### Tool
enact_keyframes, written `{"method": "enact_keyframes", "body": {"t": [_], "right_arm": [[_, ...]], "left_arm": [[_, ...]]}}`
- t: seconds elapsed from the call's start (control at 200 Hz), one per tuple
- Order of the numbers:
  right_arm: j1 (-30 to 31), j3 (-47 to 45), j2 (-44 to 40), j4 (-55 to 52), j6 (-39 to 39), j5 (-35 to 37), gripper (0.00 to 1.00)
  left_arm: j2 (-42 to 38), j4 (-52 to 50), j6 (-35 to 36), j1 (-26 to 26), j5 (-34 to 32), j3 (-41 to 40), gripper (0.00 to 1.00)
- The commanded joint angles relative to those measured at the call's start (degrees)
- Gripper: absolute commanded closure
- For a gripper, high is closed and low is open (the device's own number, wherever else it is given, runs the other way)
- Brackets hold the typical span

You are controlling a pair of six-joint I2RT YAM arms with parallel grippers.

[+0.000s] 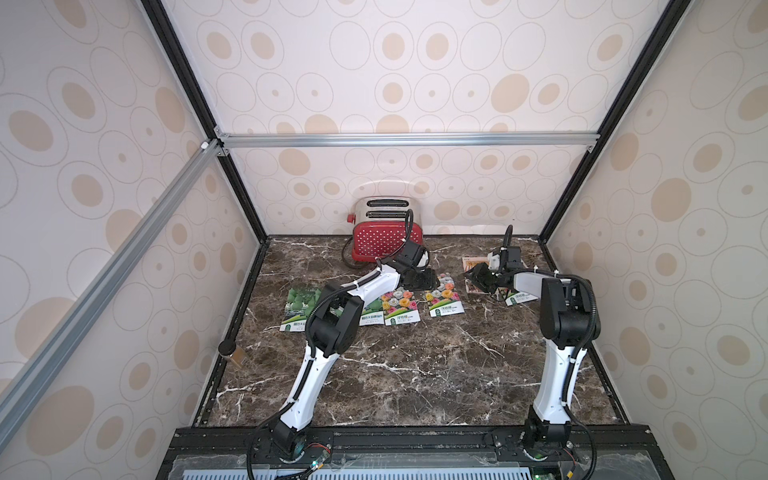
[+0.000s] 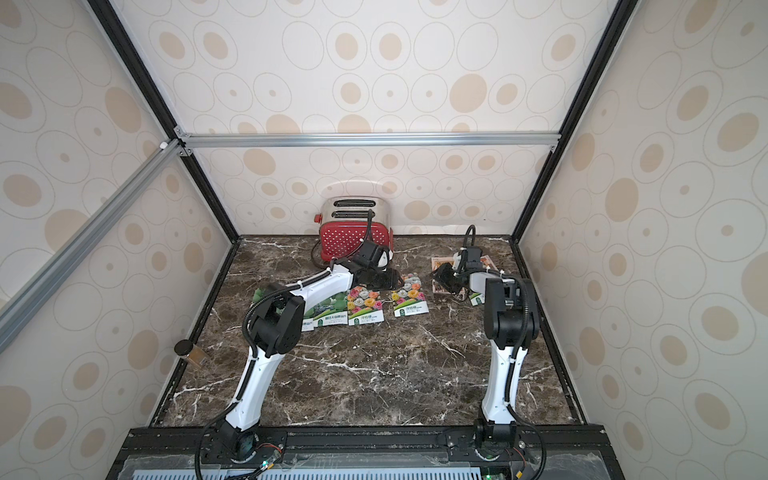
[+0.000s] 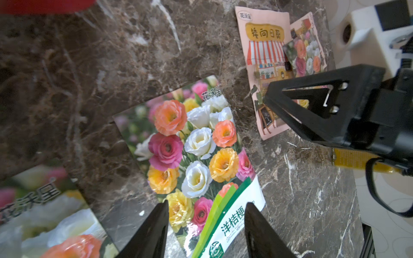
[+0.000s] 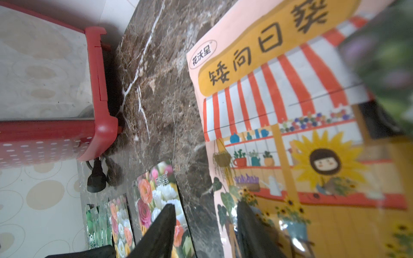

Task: Arrange the seed packets in a row
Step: Move the seed packet to the center of the board.

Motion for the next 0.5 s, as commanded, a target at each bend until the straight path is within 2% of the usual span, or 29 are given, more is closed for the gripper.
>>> {"method": "enact_keyframes", "body": {"t": [0.0, 0.33, 0.491], "right_arm": [[-0.1, -1.2, -2.0, 0.4, -1.3, -1.2, 0.52], [-0.2, -1.1, -1.7, 1.6, -1.2, -2.7, 0.52], [-0.2, -0.9, -2.1, 0.9, -1.9, -2.4, 0.52]], "left_arm": [[1.7, 0.5, -0.9, -1.7, 0.6, 4.3, 0.44], [7.7, 4.5, -4.1, -3.6, 1.7, 8.6, 0.46], [9.1, 4.7, -4.0, -3.7, 1.1, 8.2, 0.47]]}}
